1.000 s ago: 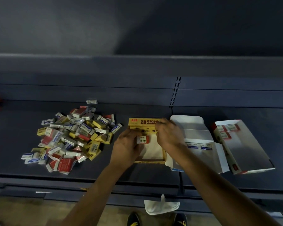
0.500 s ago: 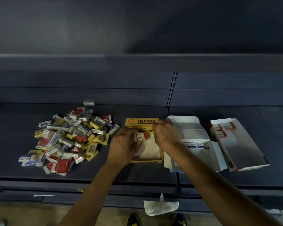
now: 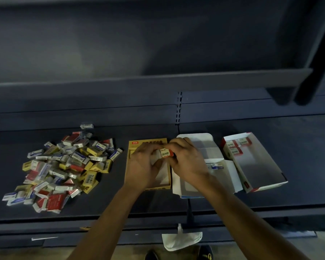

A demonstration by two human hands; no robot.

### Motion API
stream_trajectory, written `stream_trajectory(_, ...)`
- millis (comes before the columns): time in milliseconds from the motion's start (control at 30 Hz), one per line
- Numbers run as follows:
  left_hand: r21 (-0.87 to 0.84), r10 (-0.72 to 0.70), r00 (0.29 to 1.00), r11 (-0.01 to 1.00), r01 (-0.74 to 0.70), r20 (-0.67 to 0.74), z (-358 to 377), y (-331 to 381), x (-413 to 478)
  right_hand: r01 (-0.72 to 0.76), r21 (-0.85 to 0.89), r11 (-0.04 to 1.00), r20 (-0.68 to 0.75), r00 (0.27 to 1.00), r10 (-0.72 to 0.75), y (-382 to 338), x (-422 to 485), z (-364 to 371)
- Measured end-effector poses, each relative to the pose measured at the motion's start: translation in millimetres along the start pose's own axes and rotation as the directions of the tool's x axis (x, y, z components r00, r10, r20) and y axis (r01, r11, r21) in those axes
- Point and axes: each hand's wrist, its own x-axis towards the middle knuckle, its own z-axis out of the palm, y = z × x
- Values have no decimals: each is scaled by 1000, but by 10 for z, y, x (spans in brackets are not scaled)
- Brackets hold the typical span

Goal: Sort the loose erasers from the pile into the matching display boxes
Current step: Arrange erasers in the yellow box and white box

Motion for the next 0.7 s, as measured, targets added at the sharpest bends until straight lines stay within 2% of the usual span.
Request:
stream_trajectory(500, -48, 71, 994, 997, -68, 79, 514, 698, 240, -141, -39, 989, 183, 972, 145, 620, -230, -651)
stream_trajectory(700, -82, 49, 994, 996, -40, 101, 732, 943, 302, -143, -61, 988, 173, 973, 152, 876, -343, -856)
